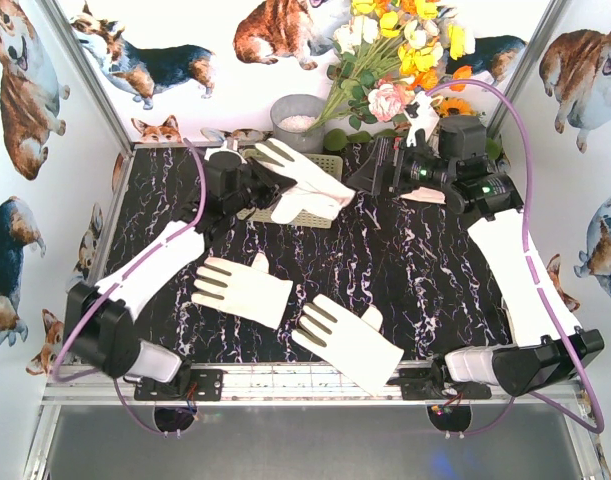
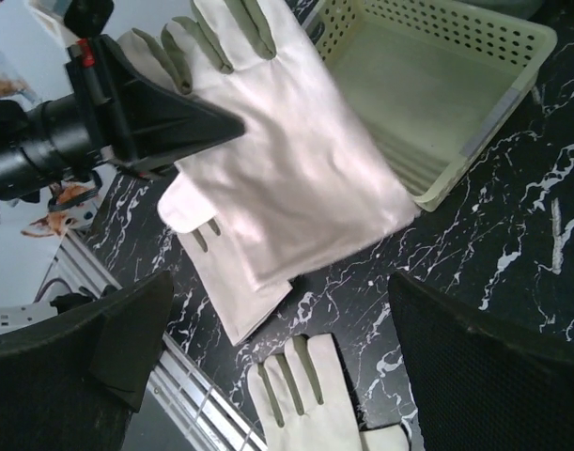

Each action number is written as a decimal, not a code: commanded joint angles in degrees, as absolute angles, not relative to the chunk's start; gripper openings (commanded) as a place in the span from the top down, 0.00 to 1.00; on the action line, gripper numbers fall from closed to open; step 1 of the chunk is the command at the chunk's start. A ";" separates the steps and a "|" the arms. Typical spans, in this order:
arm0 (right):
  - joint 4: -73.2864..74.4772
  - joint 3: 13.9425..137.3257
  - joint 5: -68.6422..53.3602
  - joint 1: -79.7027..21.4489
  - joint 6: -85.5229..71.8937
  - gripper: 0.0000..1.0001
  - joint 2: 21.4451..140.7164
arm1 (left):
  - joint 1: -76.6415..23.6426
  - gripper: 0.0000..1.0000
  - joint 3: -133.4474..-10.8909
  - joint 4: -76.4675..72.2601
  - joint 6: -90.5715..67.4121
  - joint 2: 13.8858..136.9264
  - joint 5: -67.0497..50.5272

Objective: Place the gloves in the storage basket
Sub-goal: Place the glove in the bin.

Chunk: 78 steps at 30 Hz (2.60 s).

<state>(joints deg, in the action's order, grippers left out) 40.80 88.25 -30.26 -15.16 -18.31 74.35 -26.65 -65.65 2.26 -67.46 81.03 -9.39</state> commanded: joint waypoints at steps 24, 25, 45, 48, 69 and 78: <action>30.59 86.33 -21.21 -14.07 -21.58 0.01 75.93 | -18.92 1.00 -90.19 -0.04 -72.99 115.67 -2.28; 30.77 86.40 -21.11 -14.00 -21.47 0.02 76.12 | -18.86 1.00 -90.91 0.06 -73.37 116.61 -2.28; 31.82 86.27 -21.93 -13.45 -20.87 0.02 78.22 | -17.75 1.00 -94.20 5.81 -72.97 126.12 -2.61; 31.49 85.90 -21.81 -13.45 -21.24 0.02 78.31 | -17.58 1.00 -94.31 9.54 -72.85 126.62 -3.07; 30.32 86.58 -22.40 -13.45 -21.71 0.03 79.85 | -17.67 1.00 -95.99 8.39 -81.94 130.91 -3.47; 30.21 85.79 -21.95 -13.45 -21.62 0.03 79.19 | -17.65 1.00 -97.27 7.78 -82.01 131.83 -3.36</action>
<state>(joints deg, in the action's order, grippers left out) 33.95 84.90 -22.20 -13.74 -21.39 79.99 -18.17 -95.61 8.36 -81.87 130.74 -3.51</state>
